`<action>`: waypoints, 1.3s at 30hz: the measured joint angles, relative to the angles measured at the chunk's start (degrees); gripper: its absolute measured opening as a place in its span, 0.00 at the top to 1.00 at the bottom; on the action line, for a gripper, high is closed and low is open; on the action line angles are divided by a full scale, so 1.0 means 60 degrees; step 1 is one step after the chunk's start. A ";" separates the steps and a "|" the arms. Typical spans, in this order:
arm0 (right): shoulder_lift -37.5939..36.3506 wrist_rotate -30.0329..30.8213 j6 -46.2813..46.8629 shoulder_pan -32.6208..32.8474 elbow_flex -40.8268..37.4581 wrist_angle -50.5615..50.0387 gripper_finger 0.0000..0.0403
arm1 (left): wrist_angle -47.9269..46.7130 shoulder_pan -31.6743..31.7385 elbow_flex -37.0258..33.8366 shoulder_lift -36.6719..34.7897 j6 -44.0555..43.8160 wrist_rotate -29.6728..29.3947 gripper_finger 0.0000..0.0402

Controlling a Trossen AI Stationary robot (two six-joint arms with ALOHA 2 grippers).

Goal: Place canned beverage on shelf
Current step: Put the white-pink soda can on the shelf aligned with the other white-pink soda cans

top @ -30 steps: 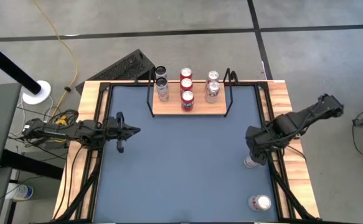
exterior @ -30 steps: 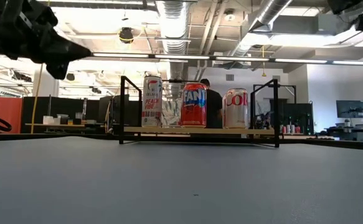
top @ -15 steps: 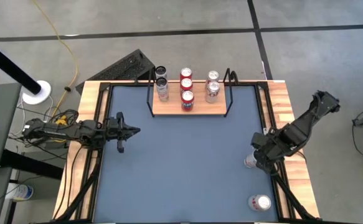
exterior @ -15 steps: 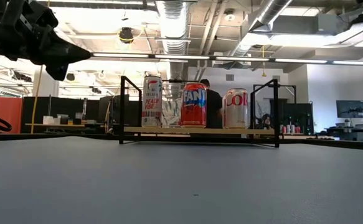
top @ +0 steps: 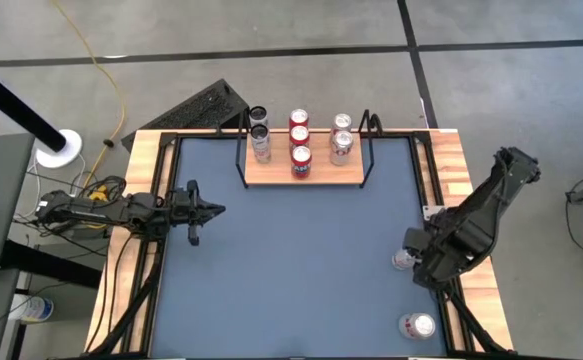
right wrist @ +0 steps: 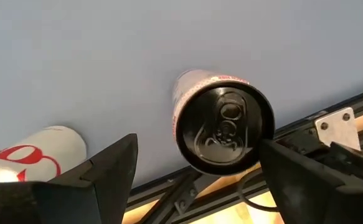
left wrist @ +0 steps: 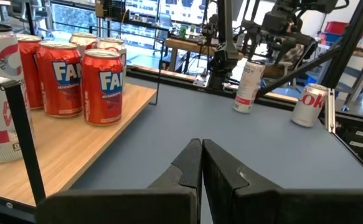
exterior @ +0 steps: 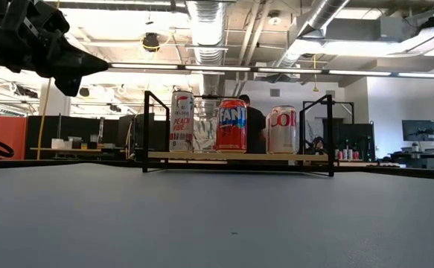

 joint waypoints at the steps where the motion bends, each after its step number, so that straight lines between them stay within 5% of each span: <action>1: 0.0073 0.0067 -0.0113 0.0000 0.0000 0.0009 0.18 | -0.0007 0.0000 0.0000 0.0000 0.0000 0.0000 1.00; 24: 0.0190 0.0405 -0.0773 -0.0011 0.0036 -0.0450 0.18 | -0.3026 0.0000 0.0061 0.0025 0.0007 0.0036 1.00; 39: -0.0036 0.0410 -0.0481 -0.0008 0.0248 -0.0614 0.18 | -0.3050 -0.0004 0.0062 0.0062 0.0007 0.0014 1.00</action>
